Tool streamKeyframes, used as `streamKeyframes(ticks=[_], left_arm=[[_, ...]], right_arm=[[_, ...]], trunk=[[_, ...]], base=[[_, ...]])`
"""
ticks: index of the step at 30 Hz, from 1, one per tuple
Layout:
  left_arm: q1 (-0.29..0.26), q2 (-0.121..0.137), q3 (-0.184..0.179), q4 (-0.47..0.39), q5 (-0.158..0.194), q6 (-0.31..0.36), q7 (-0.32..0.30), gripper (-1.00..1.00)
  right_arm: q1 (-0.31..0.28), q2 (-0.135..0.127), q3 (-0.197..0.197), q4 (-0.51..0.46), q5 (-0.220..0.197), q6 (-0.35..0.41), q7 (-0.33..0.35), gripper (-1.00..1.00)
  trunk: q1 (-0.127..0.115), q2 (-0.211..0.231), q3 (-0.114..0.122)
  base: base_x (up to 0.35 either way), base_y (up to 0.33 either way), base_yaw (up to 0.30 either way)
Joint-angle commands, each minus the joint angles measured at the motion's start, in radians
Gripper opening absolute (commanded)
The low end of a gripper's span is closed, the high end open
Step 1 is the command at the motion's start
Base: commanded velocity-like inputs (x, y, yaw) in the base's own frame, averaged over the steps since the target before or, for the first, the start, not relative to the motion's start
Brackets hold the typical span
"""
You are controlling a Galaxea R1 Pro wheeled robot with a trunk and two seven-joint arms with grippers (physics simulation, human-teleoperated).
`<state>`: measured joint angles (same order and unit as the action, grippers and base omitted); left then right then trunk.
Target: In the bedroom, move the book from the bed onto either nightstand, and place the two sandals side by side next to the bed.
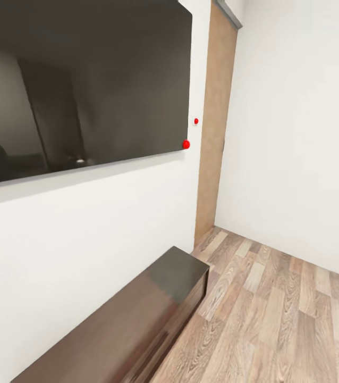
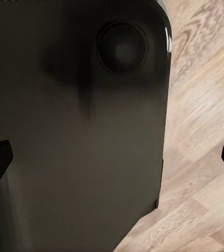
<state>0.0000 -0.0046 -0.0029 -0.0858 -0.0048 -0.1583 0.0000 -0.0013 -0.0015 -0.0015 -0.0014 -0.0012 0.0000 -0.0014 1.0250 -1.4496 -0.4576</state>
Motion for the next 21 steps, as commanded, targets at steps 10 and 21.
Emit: streamKeyframes(ticks=[10,21], left_arm=[[0.000,0.000,-0.001,0.000,-0.001,-0.003,0.000,1.00],[0.000,0.000,-0.001,0.000,0.000,-0.003,0.000,1.00]], right_arm=[[0.000,0.000,0.000,0.000,0.000,0.000,0.000,1.00],[0.000,0.000,0.000,0.000,0.000,0.000,0.000,1.00]], trunk=[[0.000,0.000,0.003],[0.000,0.000,0.008]], base=[[0.000,0.000,-0.246],[0.000,0.000,-0.240]])
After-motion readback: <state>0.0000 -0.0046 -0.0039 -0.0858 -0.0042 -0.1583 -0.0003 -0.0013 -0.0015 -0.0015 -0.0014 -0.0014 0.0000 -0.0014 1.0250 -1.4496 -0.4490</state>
